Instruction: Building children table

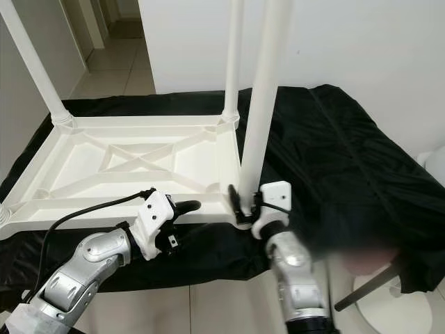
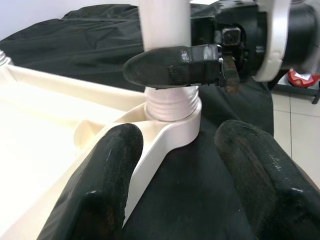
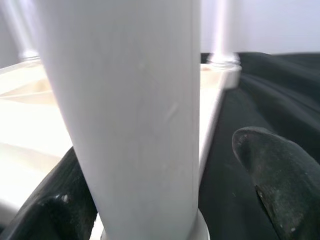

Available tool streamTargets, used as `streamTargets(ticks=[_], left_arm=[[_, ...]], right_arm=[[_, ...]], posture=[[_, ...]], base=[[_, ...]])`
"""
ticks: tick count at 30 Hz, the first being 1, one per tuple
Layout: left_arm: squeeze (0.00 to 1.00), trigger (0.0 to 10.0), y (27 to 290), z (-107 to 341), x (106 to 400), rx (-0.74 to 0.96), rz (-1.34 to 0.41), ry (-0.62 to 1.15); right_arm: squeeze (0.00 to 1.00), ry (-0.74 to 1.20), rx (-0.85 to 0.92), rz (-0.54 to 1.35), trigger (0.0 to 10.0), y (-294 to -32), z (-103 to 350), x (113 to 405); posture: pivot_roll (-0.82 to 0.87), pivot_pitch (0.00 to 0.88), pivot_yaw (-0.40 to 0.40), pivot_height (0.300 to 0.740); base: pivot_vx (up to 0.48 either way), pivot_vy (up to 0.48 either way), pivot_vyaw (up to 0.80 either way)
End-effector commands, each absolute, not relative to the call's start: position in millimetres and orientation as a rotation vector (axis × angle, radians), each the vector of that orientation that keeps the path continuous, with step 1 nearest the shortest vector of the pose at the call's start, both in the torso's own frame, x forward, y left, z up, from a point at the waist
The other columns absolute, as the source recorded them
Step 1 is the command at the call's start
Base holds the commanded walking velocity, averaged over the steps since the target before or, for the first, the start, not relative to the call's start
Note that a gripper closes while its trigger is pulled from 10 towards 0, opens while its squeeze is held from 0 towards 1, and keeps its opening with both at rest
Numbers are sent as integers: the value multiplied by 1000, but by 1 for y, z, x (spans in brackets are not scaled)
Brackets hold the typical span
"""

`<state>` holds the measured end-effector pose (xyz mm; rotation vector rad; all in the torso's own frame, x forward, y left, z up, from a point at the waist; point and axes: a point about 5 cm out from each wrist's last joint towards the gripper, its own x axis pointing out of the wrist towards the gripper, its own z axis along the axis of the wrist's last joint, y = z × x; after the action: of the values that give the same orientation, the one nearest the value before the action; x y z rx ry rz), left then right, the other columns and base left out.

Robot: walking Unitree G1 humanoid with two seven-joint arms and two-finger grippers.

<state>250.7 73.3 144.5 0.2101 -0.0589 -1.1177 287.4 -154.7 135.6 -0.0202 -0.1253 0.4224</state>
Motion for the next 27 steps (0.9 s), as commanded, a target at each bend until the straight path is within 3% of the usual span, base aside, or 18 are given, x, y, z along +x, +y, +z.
streamTargets(ticks=[1, 9, 10, 11, 12, 13, 14, 15, 26, 27], left_arm=[[0, 10000, 75, 145, 253, 219, -1095, -57], [0, 10000, 72, 144, 252, 220, -1115, -56], [0, 10000, 71, 144, 252, 220, -1115, -56], [0, 10000, 71, 144, 252, 220, -1115, -56], [0, 10000, 71, 145, 253, 218, -1114, -57], [0, 10000, 71, 145, 253, 218, -1114, -57], [0, 10000, 71, 145, 253, 219, -1112, -58], [0, 10000, 71, 146, 253, 218, -1111, -58], [0, 10000, 73, 147, 254, 219, -1100, -59], [0, 10000, 73, 146, 254, 219, -1100, -59]], right_arm=[[0, -121, -23, 507, 10000, -156, 136, 291], [0, -75, -114, 748, 10000, -156, 139, 305], [0, -60, -122, 782, 9216, -156, 139, 308], [0, -60, -122, 782, 9216, -156, 139, 308], [0, -36, -143, 833, 6353, -157, 138, 315], [0, -36, -143, 833, 6353, -157, 138, 315], [0, -28, -153, 850, 2314, -157, 137, 317], [0, -23, -160, 865, 0, -157, 136, 318], [0, 13, -168, 897, 0, -162, 129, 319], [0, 18, -168, 883, 4902, -163, 128, 319]], posture=[[-45, 0, 57, 740], [-44, 0, 61, 740], [-43, 0, 62, 740], [-43, 0, 62, 740], [-38, 0, 60, 740], [-38, 0, 60, 740], [-35, 0, 57, 740], [-35, 0, 57, 740], [-27, 0, 51, 740], [-28, 0, 48, 740]], base=[[0, 0, 0], [0, 0, 0], [0, 0, 0], [0, 0, 0], [0, 0, 0], [0, 0, 0], [0, 0, 0], [0, 0, 0], [0, 0, 0], [0, 0, 0]])
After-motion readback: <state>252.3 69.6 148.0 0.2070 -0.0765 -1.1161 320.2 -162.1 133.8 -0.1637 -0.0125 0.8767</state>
